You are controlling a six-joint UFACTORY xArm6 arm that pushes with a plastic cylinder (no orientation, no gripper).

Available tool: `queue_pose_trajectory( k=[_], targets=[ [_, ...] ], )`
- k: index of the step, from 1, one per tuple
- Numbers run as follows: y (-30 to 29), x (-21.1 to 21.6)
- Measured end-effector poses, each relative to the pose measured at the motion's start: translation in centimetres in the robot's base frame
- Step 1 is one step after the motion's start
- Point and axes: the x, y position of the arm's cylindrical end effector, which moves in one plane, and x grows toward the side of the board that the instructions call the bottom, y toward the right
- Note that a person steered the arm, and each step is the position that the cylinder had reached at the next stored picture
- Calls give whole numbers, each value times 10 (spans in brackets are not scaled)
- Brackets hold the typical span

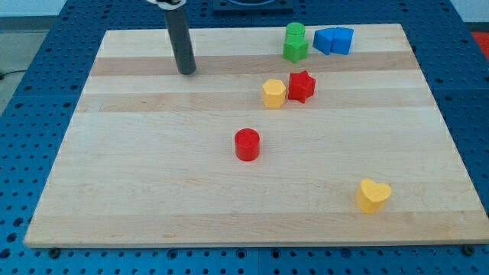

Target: Push red star diagonally above red circle

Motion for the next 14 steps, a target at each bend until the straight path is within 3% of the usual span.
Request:
queue_pose_trajectory(
  k=[1,3,4,7,8,10,11,13,14],
  targets=[
    [17,0],
    [119,10],
    [136,10],
    [261,59],
    [272,73],
    [202,71],
    [197,73],
    [224,66],
    [240,35]
  ],
)
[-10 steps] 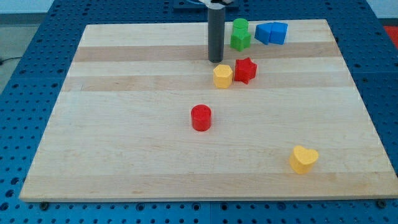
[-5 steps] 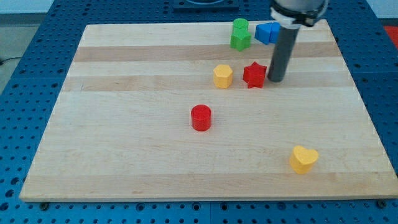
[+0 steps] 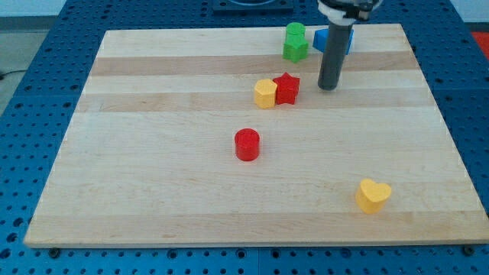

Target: Push red star diagonally above red circle

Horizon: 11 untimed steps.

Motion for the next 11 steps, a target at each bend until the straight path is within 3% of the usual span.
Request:
queue_pose_trajectory(
  k=[3,6,11],
  targets=[
    [-86,43],
    [-99,15],
    [-141,13]
  ],
)
